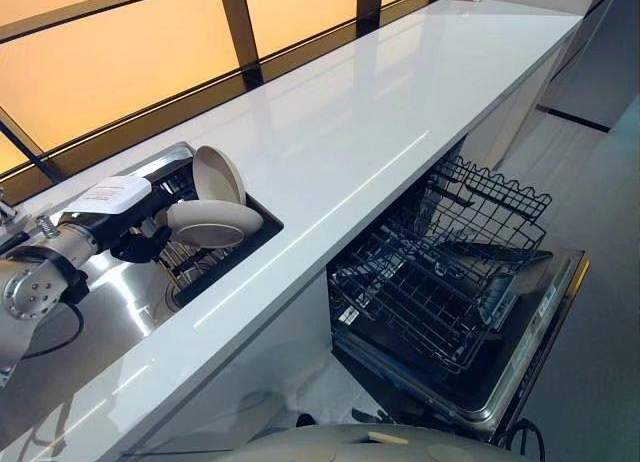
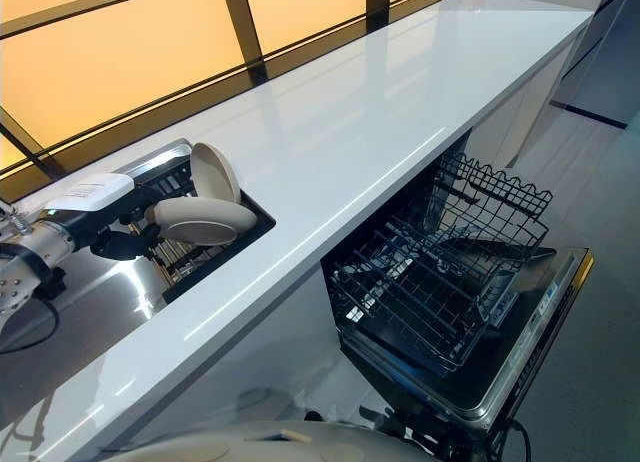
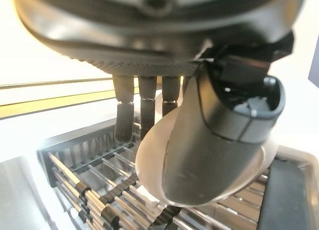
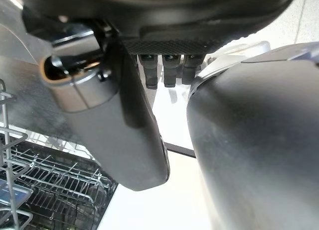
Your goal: Pick up plates and place into dishwasher.
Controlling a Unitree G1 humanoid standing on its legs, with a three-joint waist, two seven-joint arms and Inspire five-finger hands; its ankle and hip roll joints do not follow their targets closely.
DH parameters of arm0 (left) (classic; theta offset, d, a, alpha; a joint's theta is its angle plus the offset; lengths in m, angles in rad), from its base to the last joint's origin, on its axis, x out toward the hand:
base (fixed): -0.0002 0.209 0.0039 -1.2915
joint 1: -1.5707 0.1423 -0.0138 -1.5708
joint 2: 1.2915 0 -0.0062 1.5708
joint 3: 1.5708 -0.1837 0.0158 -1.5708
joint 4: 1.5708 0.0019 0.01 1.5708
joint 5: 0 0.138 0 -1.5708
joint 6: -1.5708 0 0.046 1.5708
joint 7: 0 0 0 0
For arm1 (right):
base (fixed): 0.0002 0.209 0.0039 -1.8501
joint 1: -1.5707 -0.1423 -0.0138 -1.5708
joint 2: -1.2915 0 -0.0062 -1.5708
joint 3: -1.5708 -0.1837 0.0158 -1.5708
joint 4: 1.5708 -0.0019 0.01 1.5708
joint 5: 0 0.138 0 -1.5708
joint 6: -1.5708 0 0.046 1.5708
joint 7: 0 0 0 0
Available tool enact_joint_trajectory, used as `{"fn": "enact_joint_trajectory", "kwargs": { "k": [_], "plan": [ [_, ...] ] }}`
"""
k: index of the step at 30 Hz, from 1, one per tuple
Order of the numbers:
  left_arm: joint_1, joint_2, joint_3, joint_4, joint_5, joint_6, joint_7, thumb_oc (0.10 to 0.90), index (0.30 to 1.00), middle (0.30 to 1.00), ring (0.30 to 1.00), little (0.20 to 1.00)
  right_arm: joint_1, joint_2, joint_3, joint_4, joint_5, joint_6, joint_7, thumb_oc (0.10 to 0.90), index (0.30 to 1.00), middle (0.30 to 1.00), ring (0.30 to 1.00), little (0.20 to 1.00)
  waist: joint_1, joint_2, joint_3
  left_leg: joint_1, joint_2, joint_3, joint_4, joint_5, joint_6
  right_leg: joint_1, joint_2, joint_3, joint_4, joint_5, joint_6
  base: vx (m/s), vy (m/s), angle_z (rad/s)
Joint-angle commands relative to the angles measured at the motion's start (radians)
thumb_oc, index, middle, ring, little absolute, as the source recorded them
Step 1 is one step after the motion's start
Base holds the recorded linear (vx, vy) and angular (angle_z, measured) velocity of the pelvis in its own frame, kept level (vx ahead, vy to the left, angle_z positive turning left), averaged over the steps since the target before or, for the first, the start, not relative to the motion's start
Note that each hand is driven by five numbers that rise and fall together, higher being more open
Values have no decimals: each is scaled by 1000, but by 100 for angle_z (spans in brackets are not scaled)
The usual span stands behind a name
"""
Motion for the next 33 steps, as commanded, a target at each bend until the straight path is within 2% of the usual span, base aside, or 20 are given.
{"fn": "enact_joint_trajectory", "kwargs": {
  "k": [1,7,12,15,20,25,28,32,33],
  "plan": [
    [-192,25,164,-49,-109,-29,240,100,300,300,300,200,-22,4,11,17,30,5,12,800,900,900,900,900,-21,34,3,49,-67,-6,7,-157,32,-14,71,9,42,-62,32,0,0,0],
    [-148,16,231,-16,-19,-65,444,100,300,300,300,200,0,0,-30,29,55,0,-12,800,900,900,900,900,-27,26,3,51,-69,19,7,-160,31,-14,63,0,34,-53,39,-19,30,-2],
    [-125,18,273,11,4,-77,558,100,300,300,300,200,22,0,-78,41,113,-10,-49,800,900,900,900,900,-36,24,3,47,-72,28,7,-162,33,-22,56,1,39,-49,45,-29,35,-7],
    [-121,25,304,29,7,-88,628,100,300,300,300,200,39,-4,-116,53,142,-31,-118,800,900,900,900,900,-46,23,4,46,-74,33,7,-163,35,-28,51,6,41,-46,50,-32,51,-10],
    [-109,34,343,57,68,-121,731,100,300,300,300,200,66,-21,-196,66,154,-41,-324,800,900,900,900,900,-63,20,7,45,-78,41,7,-167,40,-40,43,16,50,-40,61,-32,50,-18],
    [-86,53,366,40,102,-156,725,100,300,300,300,200,81,-40,-248,64,109,-32,-456,800,900,900,900,900,-70,17,12,42,-81,41,7,-167,42,-52,37,28,63,-36,71,-22,46,-9],
    [-84,76,349,6,86,-194,645,100,300,300,300,200,88,-65,-284,66,87,-58,-553,800,900,900,900,900,-75,16,17,37,-81,42,7,-165,42,-63,31,35,72,-31,81,-11,47,-9],
    [-81,88,331,-43,48,-180,640,100,300,300,300,200,90,-79,-333,29,147,-153,-669,800,900,900,900,900,-76,17,22,34,-81,40,7,-164,43,-72,26,40,83,-29,88,-3,40,-6],
    [-82,84,328,-63,13,-176,657,100,300,300,300,200,89,-78,-361,-18,205,-219,-741,800,900,900,900,900,-79,18,25,32,-81,39,7,-163,43,-78,25,44,89,-28,91,-6,48,-1]
  ]
}}
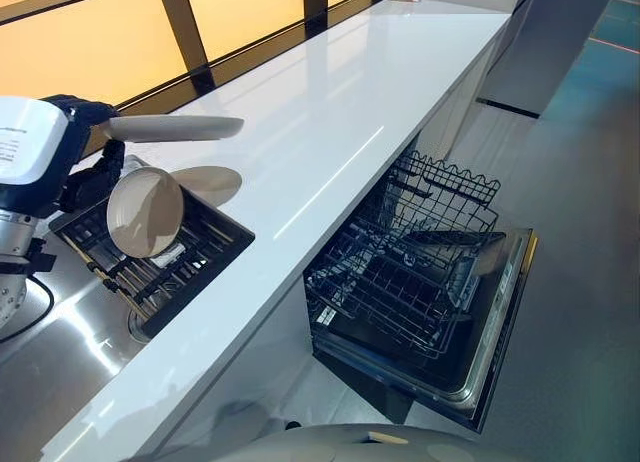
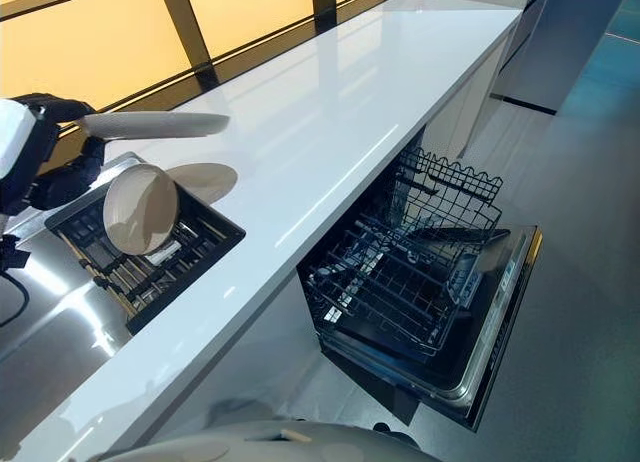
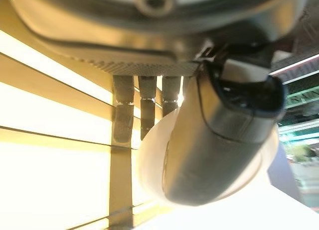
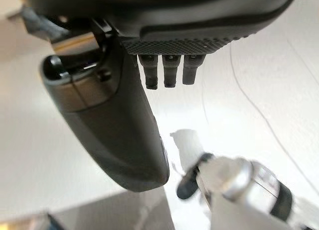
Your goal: Pick up plates and place into dishwasher.
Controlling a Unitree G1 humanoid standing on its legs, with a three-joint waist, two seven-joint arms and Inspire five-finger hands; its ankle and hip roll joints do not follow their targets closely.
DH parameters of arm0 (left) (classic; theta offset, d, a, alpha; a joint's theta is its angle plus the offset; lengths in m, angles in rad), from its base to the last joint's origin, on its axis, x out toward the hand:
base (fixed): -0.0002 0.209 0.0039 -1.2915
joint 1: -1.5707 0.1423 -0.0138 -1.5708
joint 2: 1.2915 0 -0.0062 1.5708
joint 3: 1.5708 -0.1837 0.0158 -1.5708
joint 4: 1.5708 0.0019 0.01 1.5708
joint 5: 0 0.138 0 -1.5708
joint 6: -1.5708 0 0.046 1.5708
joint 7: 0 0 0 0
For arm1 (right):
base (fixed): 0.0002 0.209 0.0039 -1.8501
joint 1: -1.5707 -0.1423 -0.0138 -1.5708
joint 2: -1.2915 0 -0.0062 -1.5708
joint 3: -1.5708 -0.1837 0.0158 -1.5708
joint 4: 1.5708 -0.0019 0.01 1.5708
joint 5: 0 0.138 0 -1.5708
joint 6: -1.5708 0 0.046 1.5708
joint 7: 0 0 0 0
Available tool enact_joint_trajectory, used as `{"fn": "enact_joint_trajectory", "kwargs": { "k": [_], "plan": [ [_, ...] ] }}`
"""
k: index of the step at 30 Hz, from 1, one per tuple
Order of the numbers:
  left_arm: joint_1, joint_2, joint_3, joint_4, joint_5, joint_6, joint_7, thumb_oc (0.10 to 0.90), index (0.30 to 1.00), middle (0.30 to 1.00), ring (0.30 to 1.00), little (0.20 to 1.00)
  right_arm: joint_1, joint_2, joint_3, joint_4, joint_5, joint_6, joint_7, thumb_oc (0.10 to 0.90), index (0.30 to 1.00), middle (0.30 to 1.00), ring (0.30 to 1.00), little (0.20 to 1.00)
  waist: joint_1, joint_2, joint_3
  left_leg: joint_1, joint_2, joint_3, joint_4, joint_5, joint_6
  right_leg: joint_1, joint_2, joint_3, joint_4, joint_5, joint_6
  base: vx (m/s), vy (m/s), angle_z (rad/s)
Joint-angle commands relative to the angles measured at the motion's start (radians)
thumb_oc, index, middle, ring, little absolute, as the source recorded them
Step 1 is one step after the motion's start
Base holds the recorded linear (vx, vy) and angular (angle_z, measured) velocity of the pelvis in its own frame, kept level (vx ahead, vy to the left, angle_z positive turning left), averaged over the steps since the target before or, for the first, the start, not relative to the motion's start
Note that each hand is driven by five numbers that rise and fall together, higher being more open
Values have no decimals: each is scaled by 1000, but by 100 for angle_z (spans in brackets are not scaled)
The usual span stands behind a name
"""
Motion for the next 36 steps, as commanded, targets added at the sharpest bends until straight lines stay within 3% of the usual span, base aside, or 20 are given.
{"fn": "enact_joint_trajectory", "kwargs": {
  "k": [1,3,4,5,7,10,13,16,19,26,29,33,36],
  "plan": [
    [-140,91,118,-59,-121,22,80,100,300,300,300,200,-24,-77,-57,-50,97,-165,-166,800,900,900,900,900,-9,55,31,23,-78,-46,8,-129,40,-50,31,-36,86,-41,78,-6,50,1],
    [-142,83,119,-81,-144,34,103,100,300,300,300,200,-27,-62,-80,-130,102,-233,-257,800,900,900,900,900,-13,57,32,22,-78,-46,8,-128,40,-54,29,-32,91,-41,80,-1,59,0],
    [-144,72,122,-87,-157,30,128,100,300,300,300,200,-31,-48,-89,-206,74,-312,-352,800,900,900,900,900,-16,60,31,21,-79,-46,8,-128,41,-57,28,-29,93,-40,82,-1,63,-1],
    [-144,71,123,-89,-158,31,133,100,300,300,300,200,-30,-44,-89,-222,56,-325,-372,800,900,900,900,900,-16,60,31,21,-79,-45,8,-128,41,-57,28,-28,94,-40,82,-3,57,-1],
    [-142,56,130,-106,-162,34,172,100,300,300,300,200,-35,-25,-63,-367,-120,-375,-536,800,900,900,900,900,-19,61,31,22,-79,-42,8,-128,43,-60,26,-26,98,-38,84,-6,46,-1],
    [-119,36,163,-126,-177,26,213,100,300,300,300,200,-26,-21,19,-634,-412,-355,-732,800,900,900,900,900,-30,63,31,22,-80,-29,8,-127,46,-64,24,-22,107,-35,87,-17,60,-6],
    [-94,21,194,-139,-226,3,230,100,300,300,300,200,-12,-46,49,-865,-643,-298,-779,800,900,900,900,900,-42,64,30,24,-81,-16,8,-127,50,-69,23,-15,116,-29,93,-20,52,-8],
    [-71,-4,203,-146,-255,-33,252,100,300,300,300,200,4,-81,71,-1080,-834,-289,-726,800,900,900,900,900,-57,62,27,26,-80,-5,8,-126,53,-75,23,-6,128,-24,98,-12,25,-10],
    [-95,-40,157,-148,-260,-59,250,100,300,300,300,200,-17,-132,83,-1226,-942,-369,-627,800,900,900,900,900,-68,56,22,29,-78,0,8,-127,53,-78,26,1,137,-25,99,-10,-5,-6],
    [-192,-100,-25,-140,-211,-79,185,100,300,300,300,200,-138,-325,119,-1408,-989,-469,-463,800,900,900,900,900,-55,43,7,36,-71,-9,8,-127,45,-65,32,-8,138,-39,88,3,-29,-1],
    [-231,-113,-87,-137,-194,-80,141,100,300,300,300,200,-186,-381,145,-1467,-1006,-487,-378,800,900,900,900,900,-49,40,1,36,-68,-17,8,-124,42,-57,37,-9,135,-46,81,11,-47,1],
    [-283,-112,-153,-135,-195,-78,71,100,300,300,300,200,-250,-463,182,-1545,-981,-508,-185,800,900,900,900,900,-40,32,-11,35,-64,-31,8,-120,37,-53,44,-14,132,-55,70,7,-57,3],
    [-312,-106,-187,-125,-211,-83,43,100,300,300,300,200,-286,-509,193,-1572,-990,-515,-142,800,900,900,900,900,-35,28,-15,32,-63,-37,8,-118,36,-50,47,-17,130,-59,65,4,-41,11]
  ]
}}
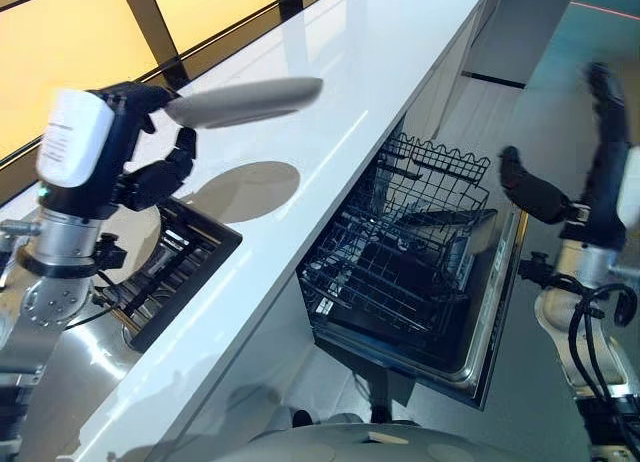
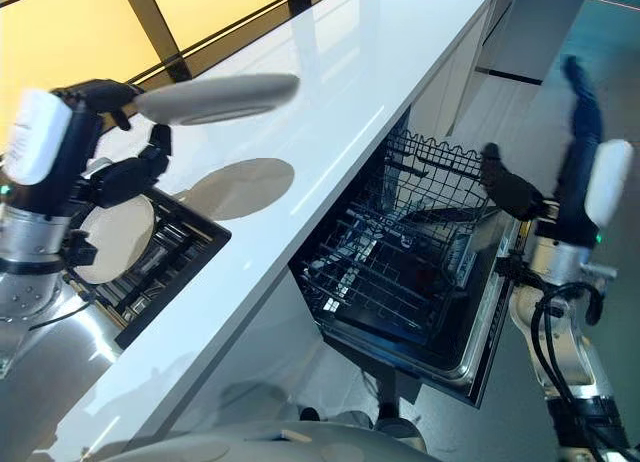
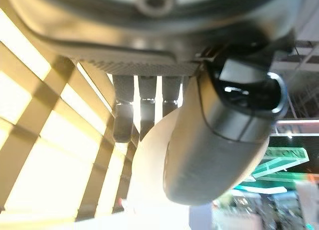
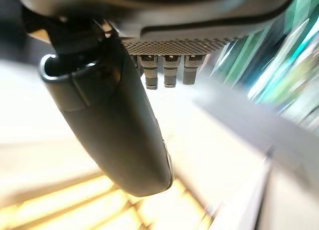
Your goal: Pick up plates and place into dishwasher.
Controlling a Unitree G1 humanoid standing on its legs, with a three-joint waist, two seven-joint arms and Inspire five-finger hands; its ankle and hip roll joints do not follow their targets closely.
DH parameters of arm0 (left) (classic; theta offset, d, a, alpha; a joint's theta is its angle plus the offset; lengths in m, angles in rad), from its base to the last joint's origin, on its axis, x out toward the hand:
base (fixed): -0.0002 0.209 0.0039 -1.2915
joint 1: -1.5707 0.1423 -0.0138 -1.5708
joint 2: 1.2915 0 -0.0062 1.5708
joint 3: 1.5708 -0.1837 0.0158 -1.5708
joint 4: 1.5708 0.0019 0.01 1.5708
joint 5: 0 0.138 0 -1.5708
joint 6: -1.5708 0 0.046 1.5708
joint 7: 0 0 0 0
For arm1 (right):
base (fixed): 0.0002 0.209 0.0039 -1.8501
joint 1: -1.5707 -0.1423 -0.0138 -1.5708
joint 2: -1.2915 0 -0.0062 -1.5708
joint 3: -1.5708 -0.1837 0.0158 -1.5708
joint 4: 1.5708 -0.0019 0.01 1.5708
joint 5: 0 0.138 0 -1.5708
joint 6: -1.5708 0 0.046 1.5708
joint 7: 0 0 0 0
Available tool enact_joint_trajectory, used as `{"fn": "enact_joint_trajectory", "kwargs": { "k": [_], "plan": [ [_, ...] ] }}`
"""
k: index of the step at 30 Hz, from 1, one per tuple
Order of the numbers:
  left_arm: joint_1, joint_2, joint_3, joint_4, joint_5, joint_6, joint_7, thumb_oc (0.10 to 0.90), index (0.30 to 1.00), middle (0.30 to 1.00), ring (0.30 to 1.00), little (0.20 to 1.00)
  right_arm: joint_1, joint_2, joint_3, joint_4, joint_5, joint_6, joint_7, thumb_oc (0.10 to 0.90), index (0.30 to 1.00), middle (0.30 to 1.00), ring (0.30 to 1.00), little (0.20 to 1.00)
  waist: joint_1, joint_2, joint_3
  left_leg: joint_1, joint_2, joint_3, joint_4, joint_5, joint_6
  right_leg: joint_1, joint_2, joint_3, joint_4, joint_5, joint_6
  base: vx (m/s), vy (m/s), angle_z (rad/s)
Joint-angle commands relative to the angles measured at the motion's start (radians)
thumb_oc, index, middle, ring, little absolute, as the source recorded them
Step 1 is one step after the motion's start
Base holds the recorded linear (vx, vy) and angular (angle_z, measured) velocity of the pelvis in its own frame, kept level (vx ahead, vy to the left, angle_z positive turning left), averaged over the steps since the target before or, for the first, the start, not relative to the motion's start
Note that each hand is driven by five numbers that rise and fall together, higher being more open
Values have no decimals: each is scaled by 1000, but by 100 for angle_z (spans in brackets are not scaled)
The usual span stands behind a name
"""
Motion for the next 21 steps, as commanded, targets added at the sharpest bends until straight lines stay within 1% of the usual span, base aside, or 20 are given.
{"fn": "enact_joint_trajectory", "kwargs": {
  "k": [1,2,3,6,7,9,11,14,16,18,21],
  "plan": [
    [-192,29,11,34,-53,-30,23,100,300,300,300,200,-165,-97,-21,-106,-35,-97,51,800,900,900,900,900,7,1,-61,24,-52,-58,2,-114,15,-53,58,-36,129,-68,53,2,-39,13],
    [-209,30,-8,40,-52,-31,18,100,300,300,300,200,-190,-112,-10,-113,-39,-92,79,800,900,900,900,900,10,-2,-64,24,-52,-60,2,-113,14,-53,59,-37,128,-70,51,3,-43,13],
    [-220,31,-18,44,-54,-33,13,100,300,300,300,200,-204,-121,-3,-116,-31,-101,110,800,900,900,900,900,11,-3,-64,23,-52,-62,2,-113,13,-53,60,-38,128,-71,50,3,-45,11],
    [-262,38,-56,51,-50,-30,3,100,300,300,300,200,-263,-163,35,-135,115,-73,290,800,900,900,900,900,14,-10,-69,20,-50,-68,2,-109,10,-50,64,-40,125,-78,44,5,-44,5],
    [-272,42,-64,56,-56,-38,-4,100,300,300,300,200,-277,-174,42,-145,159,-52,342,800,900,900,900,900,15,-13,-73,19,-49,-72,2,-108,8,-50,66,-39,124,-79,41,12,-48,8],
    [-283,46,-75,64,-63,-43,-5,100,300,300,300,200,-294,-181,49,-140,184,-47,369,800,900,900,900,900,14,-16,-75,17,-49,-75,2,-108,8,-51,69,-37,124,-81,38,11,-32,10],
    [-301,47,-88,74,-71,-46,-12,100,300,300,300,200,-316,-179,57,-135,227,-49,428,800,900,900,900,900,13,-19,-77,17,-48,-80,2,-107,8,-51,72,-32,124,-82,35,19,-30,7],
    [-328,45,-111,86,-78,-46,-19,100,300,300,300,200,-350,-181,72,-144,241,-49,470,800,900,900,900,900,12,-22,-78,17,-49,-85,2,-107,8,-51,75,-31,125,-83,31,20,-32,6],
    [-347,40,-129,94,-80,-44,-24,100,300,300,300,200,-378,-174,90,-148,243,-38,509,800,900,900,900,900,13,-24,-77,18,-48,-85,2,-107,7,-50,77,-31,125,-84,29,15,-30,8],
    [-363,37,-143,98,-80,-45,-31,100,300,300,300,200,-403,-175,109,-158,274,-22,559,800,900,900,900,900,16,-27,-77,18,-48,-84,2,-106,7,-49,78,-38,127,-86,27,17,-28,5],
    [-388,36,-166,105,-85,-49,-38,100,300,300,300,200,-448,-174,142,-161,283,-17,602,800,900,900,900,900,20,-29,-77,18,-46,-83,2,-106,6,-47,79,-48,129,-89,24,12,-18,3]
  ]
}}
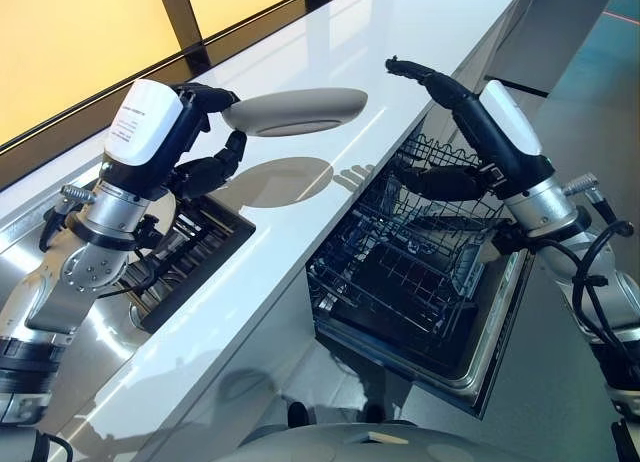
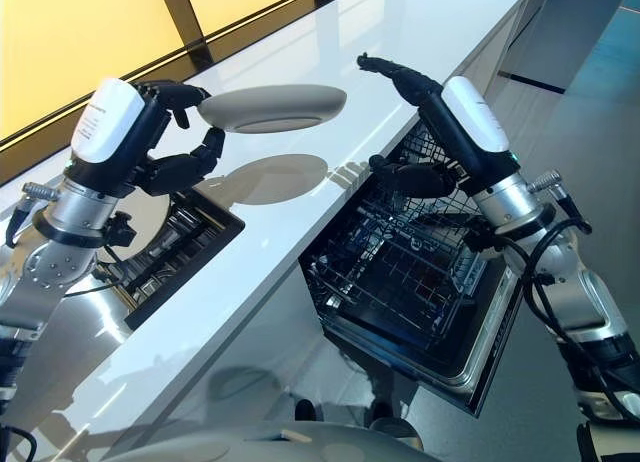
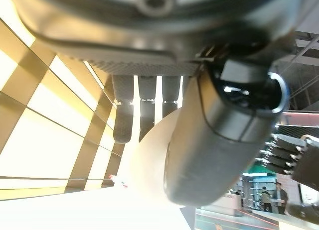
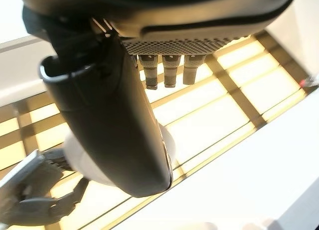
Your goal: Pick up plates and place into dishwasher.
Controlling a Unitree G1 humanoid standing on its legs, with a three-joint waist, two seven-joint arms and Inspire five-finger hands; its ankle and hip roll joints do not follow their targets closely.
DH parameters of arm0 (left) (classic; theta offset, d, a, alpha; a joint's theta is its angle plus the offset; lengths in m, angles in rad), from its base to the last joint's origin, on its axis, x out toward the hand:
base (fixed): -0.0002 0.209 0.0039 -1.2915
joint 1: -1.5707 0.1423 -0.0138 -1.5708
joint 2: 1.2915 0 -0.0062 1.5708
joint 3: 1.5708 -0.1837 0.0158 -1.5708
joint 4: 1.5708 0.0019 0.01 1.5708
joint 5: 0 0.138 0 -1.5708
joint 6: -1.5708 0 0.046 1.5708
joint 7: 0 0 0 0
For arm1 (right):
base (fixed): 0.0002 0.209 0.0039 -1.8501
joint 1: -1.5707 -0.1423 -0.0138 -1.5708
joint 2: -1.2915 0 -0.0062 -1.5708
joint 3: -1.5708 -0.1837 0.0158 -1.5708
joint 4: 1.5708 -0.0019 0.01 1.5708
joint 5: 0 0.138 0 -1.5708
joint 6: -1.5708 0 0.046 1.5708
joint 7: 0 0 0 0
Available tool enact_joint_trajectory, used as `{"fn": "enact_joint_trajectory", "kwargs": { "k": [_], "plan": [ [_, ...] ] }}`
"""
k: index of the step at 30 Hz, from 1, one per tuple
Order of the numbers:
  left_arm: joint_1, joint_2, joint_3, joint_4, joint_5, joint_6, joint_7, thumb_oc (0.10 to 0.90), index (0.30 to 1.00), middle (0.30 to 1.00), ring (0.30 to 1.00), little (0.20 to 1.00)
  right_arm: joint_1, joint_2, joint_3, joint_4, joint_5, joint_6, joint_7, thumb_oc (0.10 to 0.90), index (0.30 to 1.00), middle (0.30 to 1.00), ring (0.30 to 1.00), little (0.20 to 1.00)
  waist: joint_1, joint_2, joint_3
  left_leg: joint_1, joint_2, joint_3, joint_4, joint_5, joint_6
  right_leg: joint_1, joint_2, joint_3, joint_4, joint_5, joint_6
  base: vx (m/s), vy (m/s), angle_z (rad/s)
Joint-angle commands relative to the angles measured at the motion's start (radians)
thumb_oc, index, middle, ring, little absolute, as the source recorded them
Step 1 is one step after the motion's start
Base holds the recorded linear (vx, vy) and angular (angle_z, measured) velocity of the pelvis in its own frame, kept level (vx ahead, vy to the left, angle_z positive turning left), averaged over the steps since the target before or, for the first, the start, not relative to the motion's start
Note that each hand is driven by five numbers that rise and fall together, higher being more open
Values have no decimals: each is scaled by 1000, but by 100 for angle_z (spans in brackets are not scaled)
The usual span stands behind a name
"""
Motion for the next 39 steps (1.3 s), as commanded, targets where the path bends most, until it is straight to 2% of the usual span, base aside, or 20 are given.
{"fn": "enact_joint_trajectory", "kwargs": {
  "k": [1,9,12,19,23,24,25,26,27,29,31,34,36,39],
  "plan": [
    [-198,36,-17,28,-84,-28,52,100,300,300,300,200,-163,-38,-2,-87,93,-29,5,800,900,900,900,900,15,-3,-90,35,-44,-33,2,-124,6,-51,79,-9,130,-89,23,0,0,0],
    [-259,23,-77,37,-92,-25,30,100,300,300,300,200,-259,-18,57,-80,79,-26,3,800,900,900,900,900,22,-8,-89,38,-44,-37,2,-123,5,-43,82,-18,127,-90,18,7,-8,1],
    [-267,13,-88,32,-89,-21,22,100,300,300,300,200,-280,-9,71,-80,106,0,46,800,900,900,900,900,25,-8,-89,39,-45,-39,2,-123,6,-43,83,-19,129,-93,17,0,0,0],
    [-294,13,-113,39,-102,-26,-2,100,300,300,300,200,-312,1,107,-71,131,19,63,800,900,900,900,900,30,-11,-88,41,-45,-43,2,-121,6,-39,83,-25,131,-94,14,24,-9,4],
    [-305,9,-127,43,-90,-30,-7,100,300,300,300,200,-338,16,129,-65,179,63,123,800,900,900,900,900,32,-12,-86,44,-46,-44,2,-122,6,-37,83,-26,132,-96,12,15,-3,4],
    [-304,10,-129,47,-85,-36,-2,100,300,300,300,200,-342,15,136,-61,206,98,176,748,855,855,855,848,33,-12,-86,44,-46,-44,2,-121,6,-36,83,-27,132,-96,13,16,-1,6],
    [-303,11,-126,49,-82,-46,5,100,300,300,300,200,-344,11,146,-60,232,143,234,468,615,615,615,568,33,-13,-86,43,-46,-45,2,-120,6,-36,82,-28,131,-96,12,13,0,4],
    [-302,13,-124,49,-80,-50,11,100,300,300,300,200,-343,8,150,-60,241,159,256,405,561,561,561,505,33,-14,-86,43,-46,-45,2,-120,6,-36,82,-29,132,-96,12,0,0,0],
    [-302,16,-124,47,-73,-59,31,100,300,300,300,200,-341,-2,157,-62,252,190,278,100,300,300,300,200,33,-14,-87,43,-45,-46,2,-119,6,-36,82,-30,132,-97,12,0,0,0],
    [-308,31,-124,42,-59,-88,103,100,300,300,300,200,-342,-27,172,-49,268,222,284,100,300,300,300,200,34,-17,-90,41,-45,-47,2,-117,5,-37,80,-32,133,-97,11,0,0,0],
    [-309,36,-115,40,-38,-153,205,100,300,300,300,200,-334,-39,173,-28,280,225,267,100,300,300,300,200,34,-21,-91,40,-44,-47,2,-115,4,-37,79,-36,135,-97,9,16,-2,4],
    [-292,13,-93,21,13,-215,290,100,300,300,300,200,-312,-22,155,-10,288,220,238,100,300,300,300,200,34,-24,-90,40,-44,-51,2,-117,3,-38,79,-37,135,-97,7,11,-4,5],
    [-277,-11,-79,6,39,-238,293,100,300,300,300,200,-301,0,142,-8,277,227,219,100,300,300,300,200,35,-25,-88,41,-45,-52,2,-118,2,-37,79,-39,132,-95,7,9,-2,4],
    [-275,-19,-83,-7,49,-221,273,100,300,300,300,200,-299,14,133,-10,285,238,195,100,300,300,300,200,33,-24,-86,43,-46,-50,2,-120,0,-34,77,-41,125,-91,9,2,0,1]
  ]
}}
